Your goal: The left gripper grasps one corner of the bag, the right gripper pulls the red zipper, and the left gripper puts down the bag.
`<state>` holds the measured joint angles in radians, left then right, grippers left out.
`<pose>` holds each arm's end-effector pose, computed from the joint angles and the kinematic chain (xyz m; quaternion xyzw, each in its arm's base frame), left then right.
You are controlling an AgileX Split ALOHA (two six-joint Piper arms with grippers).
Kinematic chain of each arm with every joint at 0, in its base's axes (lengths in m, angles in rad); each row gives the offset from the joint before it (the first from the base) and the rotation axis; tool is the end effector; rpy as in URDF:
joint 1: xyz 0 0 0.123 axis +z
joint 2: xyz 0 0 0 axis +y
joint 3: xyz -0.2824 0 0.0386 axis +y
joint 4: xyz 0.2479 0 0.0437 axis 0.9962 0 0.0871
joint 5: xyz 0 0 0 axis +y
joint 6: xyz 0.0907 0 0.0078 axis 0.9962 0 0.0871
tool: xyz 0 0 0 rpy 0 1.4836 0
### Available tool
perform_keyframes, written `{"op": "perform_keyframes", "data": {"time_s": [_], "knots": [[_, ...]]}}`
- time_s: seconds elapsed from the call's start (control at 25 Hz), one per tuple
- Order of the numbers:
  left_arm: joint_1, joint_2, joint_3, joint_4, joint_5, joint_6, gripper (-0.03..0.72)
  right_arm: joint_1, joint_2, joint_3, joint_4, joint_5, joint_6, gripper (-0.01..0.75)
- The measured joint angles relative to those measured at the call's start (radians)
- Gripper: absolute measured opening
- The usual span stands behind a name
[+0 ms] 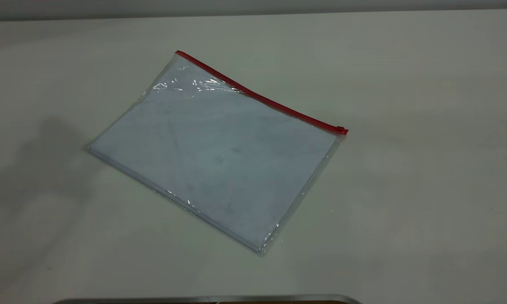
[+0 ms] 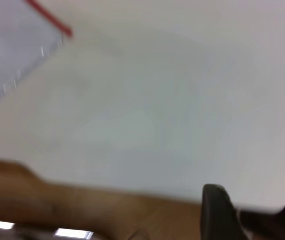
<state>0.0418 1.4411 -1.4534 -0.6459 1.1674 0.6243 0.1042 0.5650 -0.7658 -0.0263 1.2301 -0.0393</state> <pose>0.2930 -0.0382 0.3917 0.2177 0.8936 -0.2193 0.3255 0.0696 0.0050 0.3254 -0.0685 0.9484 -0.0031 0.3094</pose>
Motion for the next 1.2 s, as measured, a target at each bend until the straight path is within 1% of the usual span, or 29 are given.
{"op": "perform_keyframes", "data": {"time_s": [0.08,0.2,0.32,0.52,0.76,1.08,1.2], "knots": [[-0.022,-0.066,0.053,0.08,0.0,-0.061,0.443,0.0,-0.029,0.101,0.0,-0.028,0.031,0.429],[-0.048,-0.164,0.17,0.195,0.0,-0.166,0.443,0.0,-0.052,0.216,0.0,-0.079,0.045,0.439],[-0.056,-0.269,0.296,0.295,0.0,-0.27,0.443,0.0,-0.059,0.282,0.006,-0.106,0.046,0.439],[-0.057,-0.466,0.504,0.416,0.0,-0.377,0.443,0.0,-0.059,0.284,0.007,-0.12,0.046,0.439],[-0.057,-0.695,0.73,0.476,-0.006,-0.406,0.443,0.0,-0.092,0.284,0.007,-0.122,0.046,0.44],[-0.057,-1.013,0.941,0.533,-0.023,-0.407,0.443,0.0,-0.188,0.284,0.007,-0.122,0.046,0.434],[-0.057,-1.125,0.962,0.542,-0.031,-0.409,0.443,0.0,-0.191,0.284,0.007,-0.122,0.046,0.425]]}}
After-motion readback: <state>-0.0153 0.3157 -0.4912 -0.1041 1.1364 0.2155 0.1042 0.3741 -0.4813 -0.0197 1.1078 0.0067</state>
